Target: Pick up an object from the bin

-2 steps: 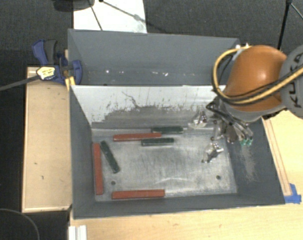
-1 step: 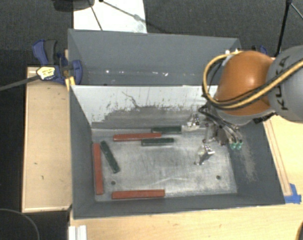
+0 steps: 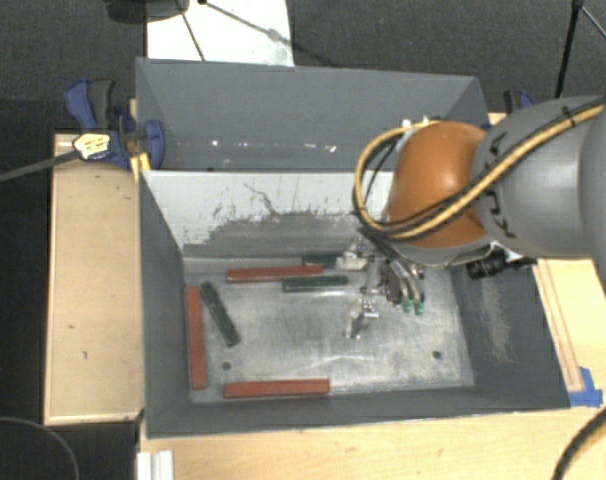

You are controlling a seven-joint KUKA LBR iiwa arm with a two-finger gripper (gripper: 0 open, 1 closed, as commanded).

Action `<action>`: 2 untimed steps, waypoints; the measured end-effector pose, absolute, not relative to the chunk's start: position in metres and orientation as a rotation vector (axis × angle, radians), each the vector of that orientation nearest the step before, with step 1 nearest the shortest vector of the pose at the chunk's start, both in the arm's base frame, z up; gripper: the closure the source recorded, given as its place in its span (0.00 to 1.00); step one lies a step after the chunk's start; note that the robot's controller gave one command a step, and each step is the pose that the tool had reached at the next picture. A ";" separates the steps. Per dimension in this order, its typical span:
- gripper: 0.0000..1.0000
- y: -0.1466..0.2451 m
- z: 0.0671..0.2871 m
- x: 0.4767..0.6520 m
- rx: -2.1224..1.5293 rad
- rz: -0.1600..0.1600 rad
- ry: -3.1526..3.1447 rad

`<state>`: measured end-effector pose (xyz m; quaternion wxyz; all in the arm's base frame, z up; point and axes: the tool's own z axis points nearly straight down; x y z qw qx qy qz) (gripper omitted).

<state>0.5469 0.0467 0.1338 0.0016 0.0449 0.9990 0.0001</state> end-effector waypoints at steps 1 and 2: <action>0.00 0.078 0.114 0.558 -0.156 0.002 3.134; 1.00 0.075 0.078 0.582 -0.033 0.006 3.130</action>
Offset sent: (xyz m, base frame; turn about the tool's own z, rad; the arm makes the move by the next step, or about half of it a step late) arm 0.0322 0.0259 -0.0594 -0.1088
